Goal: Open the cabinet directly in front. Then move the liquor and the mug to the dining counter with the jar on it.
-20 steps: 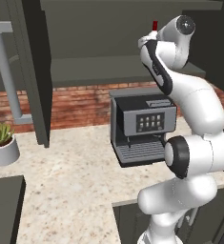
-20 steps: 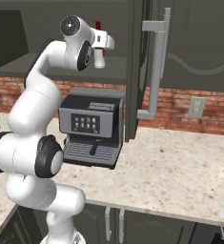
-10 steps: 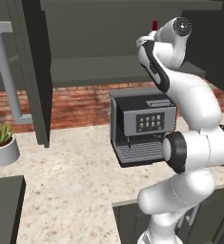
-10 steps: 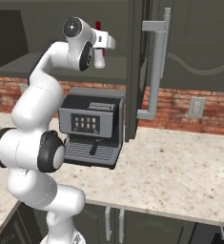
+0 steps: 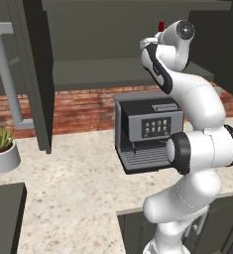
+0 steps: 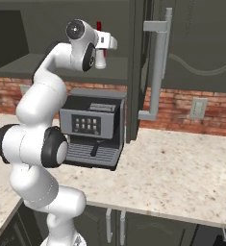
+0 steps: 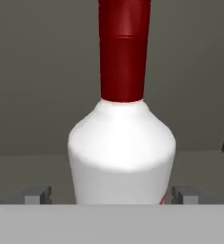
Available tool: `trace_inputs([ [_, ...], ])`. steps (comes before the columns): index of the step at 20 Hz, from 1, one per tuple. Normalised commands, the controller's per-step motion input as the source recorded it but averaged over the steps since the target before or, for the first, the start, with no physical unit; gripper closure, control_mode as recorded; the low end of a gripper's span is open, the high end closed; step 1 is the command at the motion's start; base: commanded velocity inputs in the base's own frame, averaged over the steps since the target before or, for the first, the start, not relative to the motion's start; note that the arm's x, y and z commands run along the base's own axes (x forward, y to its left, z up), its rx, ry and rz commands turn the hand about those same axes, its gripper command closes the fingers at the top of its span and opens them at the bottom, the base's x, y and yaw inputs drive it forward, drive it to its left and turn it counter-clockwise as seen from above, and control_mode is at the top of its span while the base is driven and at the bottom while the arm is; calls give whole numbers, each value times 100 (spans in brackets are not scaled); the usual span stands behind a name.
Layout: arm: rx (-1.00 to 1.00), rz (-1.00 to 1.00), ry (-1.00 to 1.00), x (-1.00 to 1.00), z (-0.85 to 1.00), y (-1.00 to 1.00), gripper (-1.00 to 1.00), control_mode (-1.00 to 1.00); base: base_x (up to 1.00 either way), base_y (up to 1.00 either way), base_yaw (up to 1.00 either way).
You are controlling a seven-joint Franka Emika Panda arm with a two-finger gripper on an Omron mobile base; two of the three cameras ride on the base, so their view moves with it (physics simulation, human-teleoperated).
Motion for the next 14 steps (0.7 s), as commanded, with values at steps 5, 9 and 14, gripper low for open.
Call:
trace_inputs([
  [5,0,0,-1,23,-3,0,-100,-100,0,0,0],
  [9,0,0,-1,16,0,0,-100,-100,0,0,0],
  [14,0,0,-2,5,0,0,100,-100,0,0,0],
])
